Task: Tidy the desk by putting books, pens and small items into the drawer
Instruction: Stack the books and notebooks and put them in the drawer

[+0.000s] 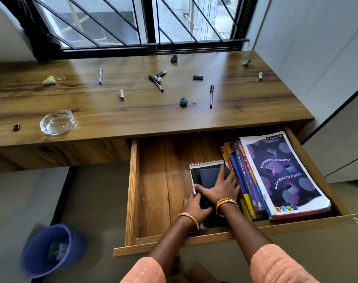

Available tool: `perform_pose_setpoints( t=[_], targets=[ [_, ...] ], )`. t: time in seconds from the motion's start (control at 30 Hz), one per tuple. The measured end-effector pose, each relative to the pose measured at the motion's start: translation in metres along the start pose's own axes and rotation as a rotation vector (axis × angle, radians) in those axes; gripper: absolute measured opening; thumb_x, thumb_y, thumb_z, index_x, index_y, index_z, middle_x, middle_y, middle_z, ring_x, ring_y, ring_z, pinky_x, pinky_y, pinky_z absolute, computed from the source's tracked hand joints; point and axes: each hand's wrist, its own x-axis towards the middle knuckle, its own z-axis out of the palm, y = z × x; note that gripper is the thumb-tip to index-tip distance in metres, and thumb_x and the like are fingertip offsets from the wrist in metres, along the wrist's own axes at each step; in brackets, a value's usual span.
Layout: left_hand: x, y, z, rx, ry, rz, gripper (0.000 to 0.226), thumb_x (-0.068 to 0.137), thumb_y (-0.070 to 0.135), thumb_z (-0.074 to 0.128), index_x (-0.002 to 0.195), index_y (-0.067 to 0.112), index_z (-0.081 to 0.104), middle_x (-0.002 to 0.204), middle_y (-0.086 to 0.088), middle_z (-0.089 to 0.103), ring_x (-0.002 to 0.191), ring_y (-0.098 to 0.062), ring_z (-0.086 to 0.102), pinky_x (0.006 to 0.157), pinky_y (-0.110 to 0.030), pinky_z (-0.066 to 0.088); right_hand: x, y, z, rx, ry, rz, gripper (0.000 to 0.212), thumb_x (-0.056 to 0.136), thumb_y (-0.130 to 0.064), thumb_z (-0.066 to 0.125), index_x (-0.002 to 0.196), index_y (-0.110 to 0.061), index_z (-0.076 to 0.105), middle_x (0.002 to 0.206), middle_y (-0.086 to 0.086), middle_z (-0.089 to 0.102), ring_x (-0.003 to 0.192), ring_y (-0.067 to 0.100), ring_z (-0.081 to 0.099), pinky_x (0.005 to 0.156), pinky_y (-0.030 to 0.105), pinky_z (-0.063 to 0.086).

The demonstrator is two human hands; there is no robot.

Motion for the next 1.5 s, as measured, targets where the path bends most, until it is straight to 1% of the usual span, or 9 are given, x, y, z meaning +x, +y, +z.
perform_pose_setpoints(
  t=[0.17, 0.63, 0.8, 1.0, 1.13, 1.23, 1.37, 1.43, 1.5],
  targets=[
    [0.001, -0.007, 0.0, 0.05, -0.028, 0.059, 0.069, 0.087, 0.039, 0.059, 0.146, 0.018, 0.03, 0.145, -0.011, 0.032, 0.134, -0.027, 0.027, 0.112, -0.038, 0.028, 0.004, 0.002, 0.001, -0.094, -0.011, -0.075, 0.103, 0.07, -0.07, 0.055, 0.149, -0.033, 0.001, 0.154, 0.021, -0.002, 0.142, 0.039, 0.008, 0.115, 0.051, 0.013],
    [0.0, -0.013, 0.002, 0.015, -0.001, 0.08, 0.076, 0.065, 0.045, 0.081, 0.13, 0.016, 0.054, 0.127, -0.004, 0.04, 0.122, -0.022, 0.038, 0.105, -0.034, 0.039, -0.005, 0.016, -0.002, -0.044, -0.081, -0.072, 0.102, 0.069, -0.066, 0.062, 0.148, -0.036, 0.005, 0.154, 0.016, -0.004, 0.142, 0.038, 0.007, 0.116, 0.05, 0.015],
    [0.0, -0.014, -0.002, -0.075, 0.002, 0.026, 0.091, 0.062, 0.038, 0.085, 0.139, 0.015, 0.043, 0.135, -0.006, 0.033, 0.126, -0.026, 0.041, 0.105, -0.036, 0.043, -0.006, 0.015, 0.001, -0.109, -0.093, -0.118, 0.103, 0.075, -0.072, 0.051, 0.149, -0.033, -0.007, 0.153, 0.017, -0.024, 0.143, 0.037, -0.015, 0.117, 0.051, 0.002],
    [-0.01, -0.007, -0.001, -0.029, 0.029, -0.025, 0.073, 0.07, 0.035, 0.08, 0.133, 0.014, 0.05, 0.132, -0.009, 0.042, 0.118, -0.026, 0.049, 0.101, -0.036, 0.045, -0.011, 0.008, -0.007, -0.212, -0.202, -0.228, 0.092, 0.086, -0.064, 0.043, 0.147, -0.029, -0.017, 0.15, 0.012, -0.035, 0.138, 0.033, -0.032, 0.111, 0.055, -0.016],
    [-0.028, 0.007, -0.013, 0.259, -0.115, 0.021, 0.042, 0.083, 0.034, 0.067, 0.121, 0.017, 0.059, 0.118, -0.005, 0.063, 0.103, -0.021, 0.06, 0.083, -0.031, 0.05, -0.026, 0.001, -0.024, -0.158, -0.373, -0.237, 0.084, 0.091, -0.04, 0.051, 0.15, -0.028, -0.007, 0.155, 0.01, -0.024, 0.144, 0.029, -0.019, 0.117, 0.05, -0.01],
    [-0.044, 0.009, -0.025, 0.459, -0.208, 0.012, 0.036, 0.087, 0.043, 0.057, 0.11, 0.017, 0.066, 0.106, -0.004, 0.068, 0.094, -0.022, 0.063, 0.077, -0.033, 0.048, -0.056, 0.01, -0.033, -0.002, -0.418, -0.187, 0.059, 0.093, -0.033, 0.047, 0.147, -0.02, 0.025, 0.159, 0.009, -0.001, 0.147, 0.026, 0.002, 0.118, 0.049, 0.003],
    [-0.065, -0.003, -0.013, 0.364, -0.013, 0.02, 0.034, 0.094, 0.043, 0.046, 0.086, 0.017, 0.066, 0.084, -0.004, 0.067, 0.073, -0.018, 0.058, 0.067, -0.032, 0.048, -0.103, 0.03, -0.018, -0.017, -0.095, -0.264, 0.042, 0.095, -0.041, 0.037, 0.123, -0.017, 0.057, 0.146, 0.01, 0.04, 0.132, 0.025, 0.04, 0.106, 0.042, 0.032],
    [-0.079, -0.007, -0.001, 0.374, 0.218, 0.067, 0.037, 0.096, 0.041, 0.04, 0.082, 0.019, 0.066, 0.082, -0.003, 0.066, 0.069, -0.016, 0.055, 0.063, -0.029, 0.044, -0.115, 0.036, -0.008, 0.009, 0.12, -0.345, 0.046, 0.091, -0.04, 0.032, 0.099, -0.015, 0.069, 0.112, 0.007, 0.066, 0.1, 0.021, 0.059, 0.085, 0.037, 0.043],
    [-0.089, -0.011, 0.009, 0.45, 0.467, 0.121, 0.039, 0.096, 0.039, 0.037, 0.083, 0.018, 0.067, 0.08, -0.001, 0.063, 0.067, -0.013, 0.05, 0.06, -0.026, 0.039, -0.117, 0.039, -0.004, 0.076, 0.252, -0.402, 0.045, 0.084, -0.037, 0.034, 0.072, -0.014, 0.07, 0.075, 0.003, 0.069, 0.068, 0.018, 0.06, 0.063, 0.031, 0.044]
  ],
)
